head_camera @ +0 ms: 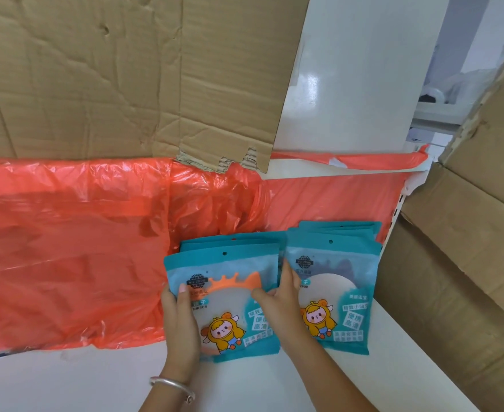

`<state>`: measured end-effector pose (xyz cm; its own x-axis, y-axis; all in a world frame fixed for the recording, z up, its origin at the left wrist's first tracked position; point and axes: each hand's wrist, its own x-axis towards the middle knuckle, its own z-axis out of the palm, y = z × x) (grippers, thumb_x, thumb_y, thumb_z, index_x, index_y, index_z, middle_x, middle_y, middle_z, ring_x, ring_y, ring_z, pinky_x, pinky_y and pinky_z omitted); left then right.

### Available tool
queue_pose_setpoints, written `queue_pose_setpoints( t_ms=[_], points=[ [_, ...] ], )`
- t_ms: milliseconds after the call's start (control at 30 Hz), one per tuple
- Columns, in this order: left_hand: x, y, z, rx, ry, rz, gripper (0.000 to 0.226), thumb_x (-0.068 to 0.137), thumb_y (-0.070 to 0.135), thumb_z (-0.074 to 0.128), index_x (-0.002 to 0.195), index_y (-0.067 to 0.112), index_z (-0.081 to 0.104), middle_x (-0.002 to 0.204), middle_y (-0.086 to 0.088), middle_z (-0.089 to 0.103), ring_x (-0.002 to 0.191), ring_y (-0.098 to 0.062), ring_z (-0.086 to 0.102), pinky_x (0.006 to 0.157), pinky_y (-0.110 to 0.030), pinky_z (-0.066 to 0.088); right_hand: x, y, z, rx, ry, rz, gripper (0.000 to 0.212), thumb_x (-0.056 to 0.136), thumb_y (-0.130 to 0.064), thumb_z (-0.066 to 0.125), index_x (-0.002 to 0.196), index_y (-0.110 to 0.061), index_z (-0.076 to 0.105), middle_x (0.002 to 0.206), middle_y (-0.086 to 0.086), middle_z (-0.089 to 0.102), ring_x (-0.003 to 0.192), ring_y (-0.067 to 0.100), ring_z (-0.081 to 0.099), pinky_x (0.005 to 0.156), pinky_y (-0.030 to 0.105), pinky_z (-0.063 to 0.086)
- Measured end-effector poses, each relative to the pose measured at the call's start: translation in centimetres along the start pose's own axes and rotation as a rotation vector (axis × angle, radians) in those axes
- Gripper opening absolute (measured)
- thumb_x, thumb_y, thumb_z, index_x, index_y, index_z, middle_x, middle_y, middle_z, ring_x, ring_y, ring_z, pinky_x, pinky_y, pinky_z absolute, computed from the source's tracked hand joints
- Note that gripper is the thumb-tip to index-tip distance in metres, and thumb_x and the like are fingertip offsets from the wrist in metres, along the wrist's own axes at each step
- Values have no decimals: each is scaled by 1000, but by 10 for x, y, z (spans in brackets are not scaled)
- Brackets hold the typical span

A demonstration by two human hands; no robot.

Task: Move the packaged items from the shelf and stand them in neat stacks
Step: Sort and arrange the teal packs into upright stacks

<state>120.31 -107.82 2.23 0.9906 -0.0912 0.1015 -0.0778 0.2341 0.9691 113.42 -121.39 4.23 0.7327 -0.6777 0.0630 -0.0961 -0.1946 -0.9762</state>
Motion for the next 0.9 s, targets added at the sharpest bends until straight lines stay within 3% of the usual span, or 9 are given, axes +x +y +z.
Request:
queue_pose_setpoints(
  t_ms=[133,233,300,400,500,567,633,767,900],
  points=[
    [0,4,6,23,-38,11,19,100,32,38,113,24,48,106,5,58,102,-17,57,82,-34,46,11,-1,-6,79,-49,14,82,77,-11,67,145,-31,28,144,-8,22,125,15,42,100,35,45],
    [-1,7,8,11,-79,26,23,99,37,40,117,24,47,108,8,57,103,-11,56,86,-33,45,20,1,-12,211,-125,100,64,58,-28,74,117,-36,54,131,2,44,113,20,57,96,46,50],
    [1,8,7,8,-78,18,27,99,38,38,120,23,44,107,10,56,101,-8,55,84,-31,45,21,-2,-14,224,-157,96,59,55,-33,75,111,-30,57,127,1,44,110,20,60,94,45,52],
    [9,6,6,57,-69,2,26,99,39,37,119,24,39,106,9,55,98,-9,56,84,-34,46,23,-3,-13,108,-134,51,71,58,-36,72,124,-25,49,127,-8,31,117,18,51,96,45,50],
    [16,6,6,93,-69,3,35,97,42,41,122,19,35,105,8,53,95,-10,57,81,-33,47,22,-6,-14,78,-193,46,80,63,-32,72,136,-35,38,131,-9,32,111,20,53,73,28,55],
    [18,7,6,106,-79,38,40,94,48,43,120,19,34,103,8,52,95,-8,55,77,-28,45,22,-7,-18,142,-235,68,64,74,-21,72,130,-33,44,125,2,49,89,16,58,58,18,48],
    [16,7,5,135,-71,93,51,89,58,44,119,18,34,103,8,51,95,-6,54,77,-24,43,21,-10,-21,207,-263,84,41,83,-13,69,118,-27,53,110,10,63,68,11,54,53,20,44],
    [12,6,2,177,-34,156,66,74,69,39,118,19,33,103,9,49,95,-3,52,79,-23,42,23,-8,-19,203,-275,72,33,87,-23,67,118,-26,55,103,-2,67,67,3,56,53,15,44],
    [13,5,3,249,30,231,64,75,70,34,113,19,33,102,4,49,93,-14,50,81,-29,40,27,-10,-17,191,-266,102,21,90,-31,62,110,-23,59,84,-6,63,56,-1,53,53,16,42]
  ],
)
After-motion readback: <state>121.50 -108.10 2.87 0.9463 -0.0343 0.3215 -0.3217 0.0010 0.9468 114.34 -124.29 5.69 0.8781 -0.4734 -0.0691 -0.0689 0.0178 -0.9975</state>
